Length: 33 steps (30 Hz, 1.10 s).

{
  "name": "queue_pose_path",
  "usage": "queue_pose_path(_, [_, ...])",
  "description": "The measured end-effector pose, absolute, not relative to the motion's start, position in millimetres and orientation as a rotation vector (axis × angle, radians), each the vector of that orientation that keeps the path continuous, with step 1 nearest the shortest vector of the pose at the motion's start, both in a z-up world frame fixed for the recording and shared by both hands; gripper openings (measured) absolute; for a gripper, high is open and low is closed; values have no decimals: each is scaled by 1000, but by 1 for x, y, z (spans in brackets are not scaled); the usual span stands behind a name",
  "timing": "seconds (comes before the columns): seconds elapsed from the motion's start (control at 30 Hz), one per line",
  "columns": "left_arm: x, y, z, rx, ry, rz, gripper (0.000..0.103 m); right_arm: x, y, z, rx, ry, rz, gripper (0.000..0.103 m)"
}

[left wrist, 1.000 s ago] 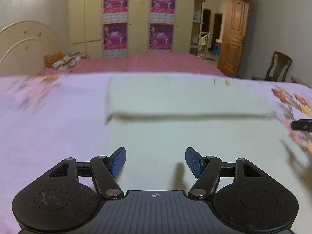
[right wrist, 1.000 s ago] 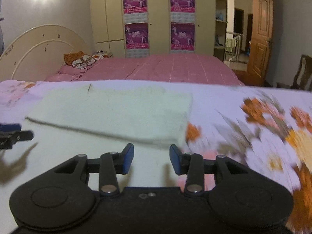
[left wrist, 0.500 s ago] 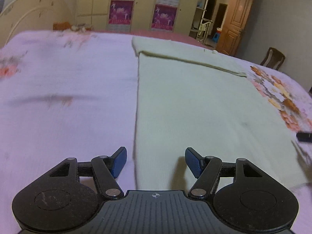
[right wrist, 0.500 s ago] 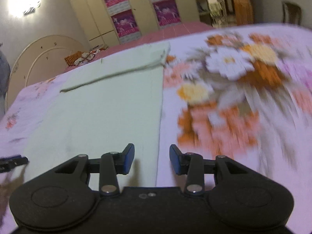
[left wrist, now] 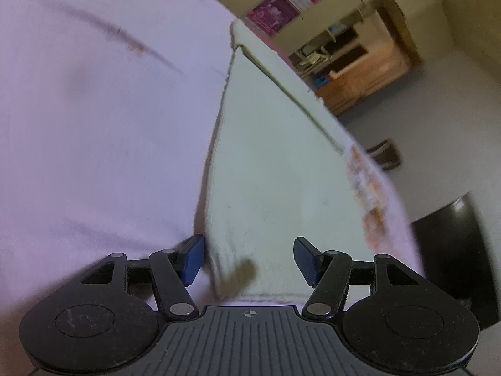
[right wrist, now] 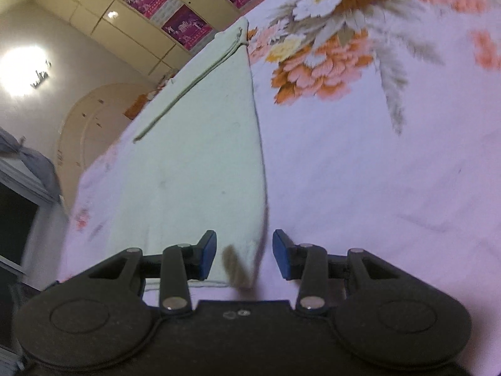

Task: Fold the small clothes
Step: 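Grasp the folded sweater edge with both tools and lift it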

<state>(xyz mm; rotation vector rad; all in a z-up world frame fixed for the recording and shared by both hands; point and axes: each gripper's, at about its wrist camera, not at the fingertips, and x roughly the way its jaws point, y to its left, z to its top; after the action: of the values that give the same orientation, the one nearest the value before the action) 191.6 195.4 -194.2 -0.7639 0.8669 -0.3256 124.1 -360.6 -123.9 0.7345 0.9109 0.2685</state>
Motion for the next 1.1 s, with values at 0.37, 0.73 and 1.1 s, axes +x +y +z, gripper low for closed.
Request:
queue_pose_path(0.37, [202, 183, -208, -774, 878, -381, 44, 146, -357, -144, 840, 953, 388, 17])
queue_pose_path(0.73, [187, 173, -173, -684, 703, -407, 5, 129, -349, -92, 674, 799, 435, 5])
queue_pose_path(1.1, [198, 156, -185, -656, 743, -340, 4, 131, -336, -112, 659, 839, 358, 5])
